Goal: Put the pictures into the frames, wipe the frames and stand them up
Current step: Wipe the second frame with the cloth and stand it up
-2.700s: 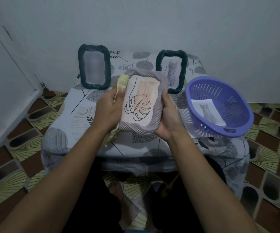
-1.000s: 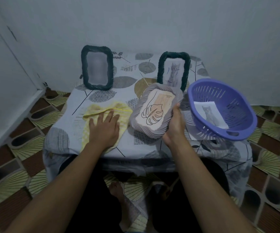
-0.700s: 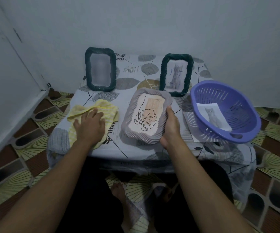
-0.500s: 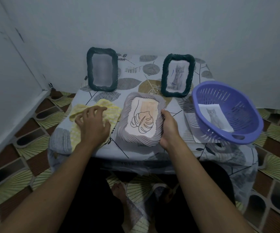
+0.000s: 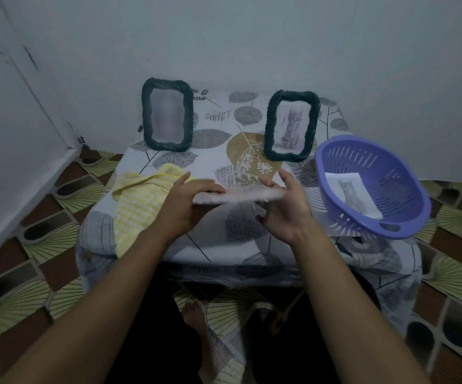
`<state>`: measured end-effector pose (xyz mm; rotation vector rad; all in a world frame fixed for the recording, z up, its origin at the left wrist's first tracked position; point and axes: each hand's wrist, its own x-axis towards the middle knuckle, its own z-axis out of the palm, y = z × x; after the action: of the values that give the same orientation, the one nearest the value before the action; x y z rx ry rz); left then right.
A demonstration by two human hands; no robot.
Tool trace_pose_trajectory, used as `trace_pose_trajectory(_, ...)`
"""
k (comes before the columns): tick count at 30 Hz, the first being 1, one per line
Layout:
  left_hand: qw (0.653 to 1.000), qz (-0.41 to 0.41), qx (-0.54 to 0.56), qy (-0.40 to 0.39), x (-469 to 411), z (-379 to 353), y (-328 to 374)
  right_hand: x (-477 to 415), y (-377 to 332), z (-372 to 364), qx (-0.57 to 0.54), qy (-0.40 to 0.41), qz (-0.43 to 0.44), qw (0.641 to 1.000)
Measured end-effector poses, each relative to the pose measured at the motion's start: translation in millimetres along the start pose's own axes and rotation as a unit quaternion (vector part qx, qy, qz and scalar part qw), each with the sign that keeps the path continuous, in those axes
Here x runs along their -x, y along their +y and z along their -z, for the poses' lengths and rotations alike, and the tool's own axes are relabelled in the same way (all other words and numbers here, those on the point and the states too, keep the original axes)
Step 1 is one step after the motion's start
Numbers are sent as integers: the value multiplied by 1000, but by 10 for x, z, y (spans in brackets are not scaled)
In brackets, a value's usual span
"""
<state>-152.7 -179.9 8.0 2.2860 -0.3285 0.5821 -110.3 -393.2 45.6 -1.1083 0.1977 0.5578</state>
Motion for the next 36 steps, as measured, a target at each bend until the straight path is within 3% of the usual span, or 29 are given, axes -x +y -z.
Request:
trace_pose_trajectory(3, 987, 129, 91, 10, -40, -22, 234, 10, 74, 7, 102, 2, 49, 994)
trace_pose_trajectory(7, 954, 197, 224, -27, -109, 21, 343, 30, 182, 35, 192, 26, 105, 975)
trace_pose_trajectory(11, 920, 226, 316, -57, -119, 58, 306, -19, 274, 108, 168, -3, 148, 975)
trace_pose_trajectory(16, 903, 255, 339, -65, -113, 49, 229, 17, 284, 135, 105, -48, 150, 982)
trace_pose_trajectory(20, 915, 282, 289, -12, -72, -35, 180, 9, 297, 133, 84, -41, 139, 986)
trace_pose_trajectory(23, 950, 281, 129, 39, -61, -122, 193, -28, 312, 129, 71, -16, 133, 989)
trace_pose_trajectory(27, 975, 192, -91, 63, -29, -249, 239, -106, 390, 123, 81, 20, 122, 989)
trace_pose_trajectory(32, 977, 207, -43, 6, 37, -349, 414, -191, 457, 103, 52, 19, 136, 989)
trace_pose_trajectory(36, 969, 230, -76, -36, 32, -381, 463, -222, 487, 93, 53, 24, 141, 988)
